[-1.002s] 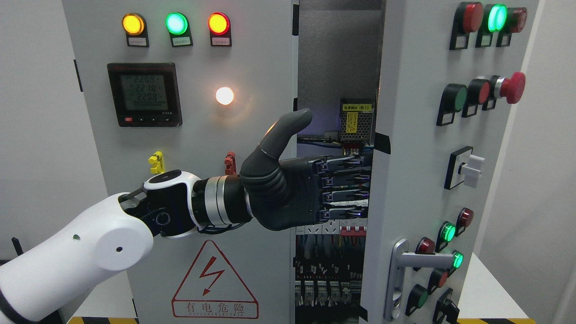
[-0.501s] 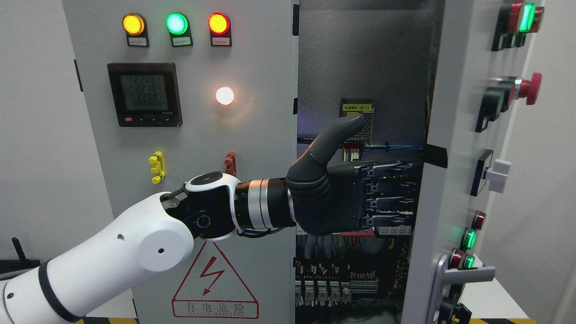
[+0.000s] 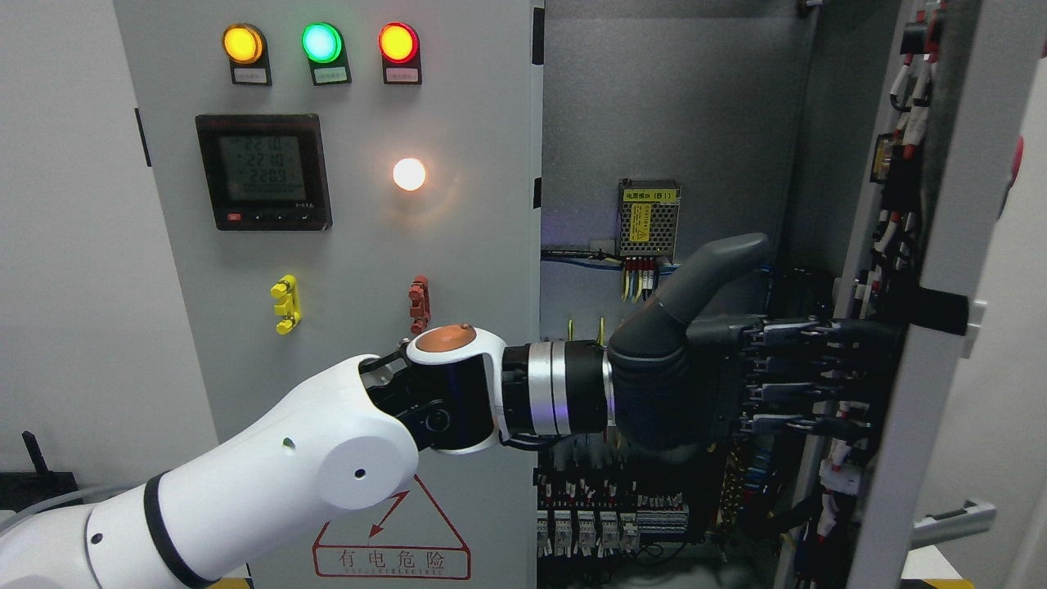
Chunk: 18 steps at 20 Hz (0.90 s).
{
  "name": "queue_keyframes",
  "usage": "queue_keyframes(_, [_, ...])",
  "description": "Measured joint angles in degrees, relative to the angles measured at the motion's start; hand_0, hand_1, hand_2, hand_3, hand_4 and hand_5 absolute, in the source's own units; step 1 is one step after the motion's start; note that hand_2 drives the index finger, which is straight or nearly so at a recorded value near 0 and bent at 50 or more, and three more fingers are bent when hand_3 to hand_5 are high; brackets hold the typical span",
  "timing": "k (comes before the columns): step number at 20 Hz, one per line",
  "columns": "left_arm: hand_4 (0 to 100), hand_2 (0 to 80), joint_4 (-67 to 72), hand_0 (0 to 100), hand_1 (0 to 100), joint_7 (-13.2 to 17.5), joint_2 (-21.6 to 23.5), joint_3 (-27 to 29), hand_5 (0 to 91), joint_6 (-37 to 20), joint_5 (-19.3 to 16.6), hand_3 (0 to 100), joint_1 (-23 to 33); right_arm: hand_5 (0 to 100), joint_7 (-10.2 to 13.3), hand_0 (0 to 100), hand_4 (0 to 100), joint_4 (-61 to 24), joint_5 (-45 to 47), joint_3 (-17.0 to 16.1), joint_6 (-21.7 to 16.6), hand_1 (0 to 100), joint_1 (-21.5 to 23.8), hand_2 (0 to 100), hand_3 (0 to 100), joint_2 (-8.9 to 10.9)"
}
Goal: Open door with both hands
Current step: 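Push the button-panel door open with the left hand, swinging it away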
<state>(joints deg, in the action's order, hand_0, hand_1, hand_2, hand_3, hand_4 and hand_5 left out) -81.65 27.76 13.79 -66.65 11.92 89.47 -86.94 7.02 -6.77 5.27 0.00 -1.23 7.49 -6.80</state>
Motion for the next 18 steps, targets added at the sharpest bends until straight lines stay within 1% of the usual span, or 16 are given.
queue_keyframes(5, [0, 0.0, 0.1, 0, 0, -3.9, -3.9, 0.0, 0.0, 0.1, -0.5, 0, 0.0, 0, 0.0, 39, 0, 0.0, 0.0, 0.0, 0.0, 0, 0.0, 0, 0, 0.00])
queue_keyframes(12, [0, 0.0, 0.2, 0, 0, -8.0, -9.1, 0.1, 0.0, -0.1, -0.9, 0, -0.9, 0, 0.0, 39, 0, 0.0, 0.0, 0.0, 0.0, 0, 0.0, 0, 0, 0.00])
queue_keyframes(18, [0, 0.0, 0.3, 0, 0, -8.9, -12.5, -0.1, 0.0, -0.8, -2.9, 0, -1.6, 0, 0.0, 39, 0, 0.0, 0.0, 0.0, 0.0, 0, 0.0, 0, 0, 0.00])
